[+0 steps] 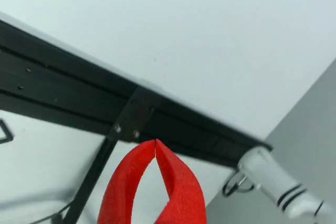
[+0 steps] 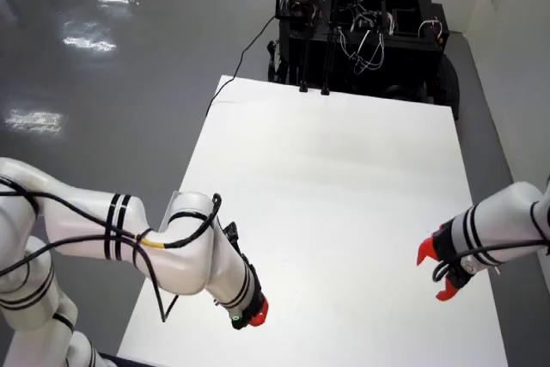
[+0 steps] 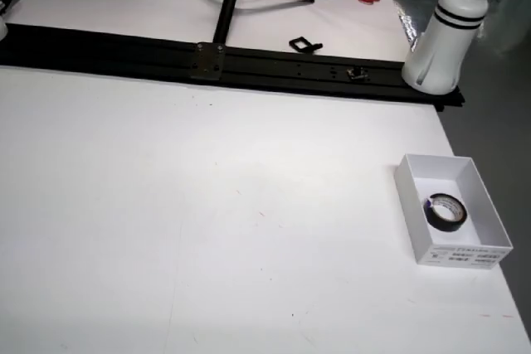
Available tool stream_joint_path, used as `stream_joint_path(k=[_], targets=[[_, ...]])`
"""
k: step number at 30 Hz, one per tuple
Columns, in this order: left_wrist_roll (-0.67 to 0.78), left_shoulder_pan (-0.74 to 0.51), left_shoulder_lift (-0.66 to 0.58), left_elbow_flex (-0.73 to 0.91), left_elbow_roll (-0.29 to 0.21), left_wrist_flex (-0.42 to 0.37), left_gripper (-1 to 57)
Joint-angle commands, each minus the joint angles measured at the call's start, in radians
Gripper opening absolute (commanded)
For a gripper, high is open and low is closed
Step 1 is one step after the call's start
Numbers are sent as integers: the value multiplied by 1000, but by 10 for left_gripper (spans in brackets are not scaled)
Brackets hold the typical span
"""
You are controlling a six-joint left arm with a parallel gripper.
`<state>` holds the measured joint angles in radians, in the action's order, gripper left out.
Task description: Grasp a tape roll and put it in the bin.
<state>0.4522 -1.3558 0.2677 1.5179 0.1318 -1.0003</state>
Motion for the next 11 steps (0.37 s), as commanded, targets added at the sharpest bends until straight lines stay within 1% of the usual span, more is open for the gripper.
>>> stream_joint_path(k=[1, 11], targets=[[-331, -158, -58, -1, -184, 71, -4], [-262, -118, -99, -1, -182, 37, -1]])
